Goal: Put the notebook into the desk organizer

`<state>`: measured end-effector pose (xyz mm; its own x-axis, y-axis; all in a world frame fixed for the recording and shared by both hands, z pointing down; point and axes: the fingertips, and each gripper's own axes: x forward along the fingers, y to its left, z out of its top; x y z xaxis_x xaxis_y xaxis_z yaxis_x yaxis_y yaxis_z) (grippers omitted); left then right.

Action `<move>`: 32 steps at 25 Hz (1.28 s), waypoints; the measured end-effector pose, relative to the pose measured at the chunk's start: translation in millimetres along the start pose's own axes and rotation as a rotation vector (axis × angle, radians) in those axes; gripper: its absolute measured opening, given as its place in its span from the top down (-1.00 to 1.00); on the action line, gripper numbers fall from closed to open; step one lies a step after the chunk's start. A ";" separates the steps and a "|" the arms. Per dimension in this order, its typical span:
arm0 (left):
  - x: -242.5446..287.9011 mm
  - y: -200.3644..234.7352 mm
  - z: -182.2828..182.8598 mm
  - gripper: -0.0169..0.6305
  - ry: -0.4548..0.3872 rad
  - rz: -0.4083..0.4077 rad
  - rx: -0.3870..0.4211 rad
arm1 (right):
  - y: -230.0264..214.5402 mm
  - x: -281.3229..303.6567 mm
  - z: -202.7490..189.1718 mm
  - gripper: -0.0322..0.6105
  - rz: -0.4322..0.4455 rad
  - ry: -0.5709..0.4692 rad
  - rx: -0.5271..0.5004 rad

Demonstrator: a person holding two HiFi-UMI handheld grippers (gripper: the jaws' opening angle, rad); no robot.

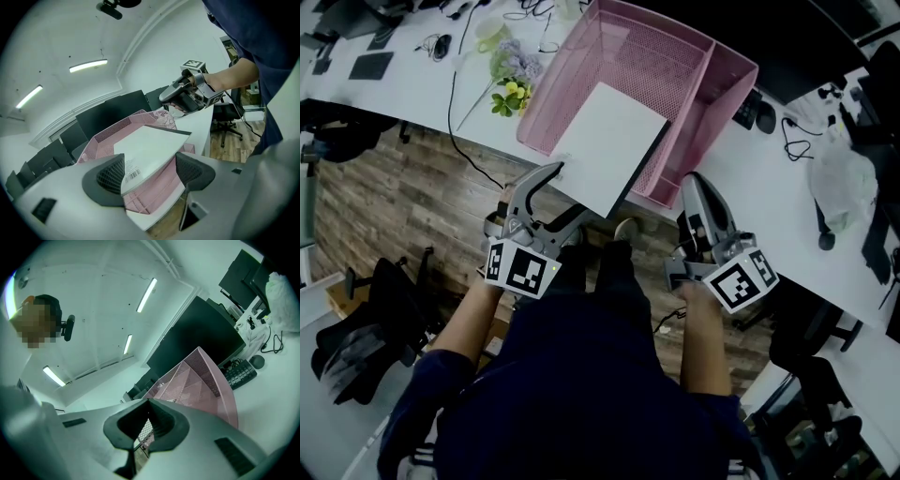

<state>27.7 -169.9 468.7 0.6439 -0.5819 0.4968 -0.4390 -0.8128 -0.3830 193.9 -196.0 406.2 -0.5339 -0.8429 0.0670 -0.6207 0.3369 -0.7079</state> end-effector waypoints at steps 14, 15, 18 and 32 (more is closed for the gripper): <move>-38.1 19.5 -6.5 -0.10 -0.092 0.020 -0.112 | 41.1 15.8 -11.5 0.89 0.016 0.004 -0.045; -41.7 22.7 -6.5 -0.10 -0.102 0.024 -0.123 | 44.9 17.2 -12.0 0.89 0.017 0.003 -0.049; -51.7 31.5 -4.1 -0.07 -0.138 0.026 -0.147 | 55.1 21.4 -13.2 0.89 0.019 0.002 -0.060; -78.5 92.3 16.5 0.63 -0.332 0.113 -0.306 | 82.8 36.2 -5.5 0.89 0.014 -0.016 -0.113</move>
<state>-53.0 -198.8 381.5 0.7254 -0.6670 0.1703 -0.6504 -0.7451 -0.1477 120.0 -196.3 353.8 -0.5348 -0.8437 0.0458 -0.6745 0.3936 -0.6246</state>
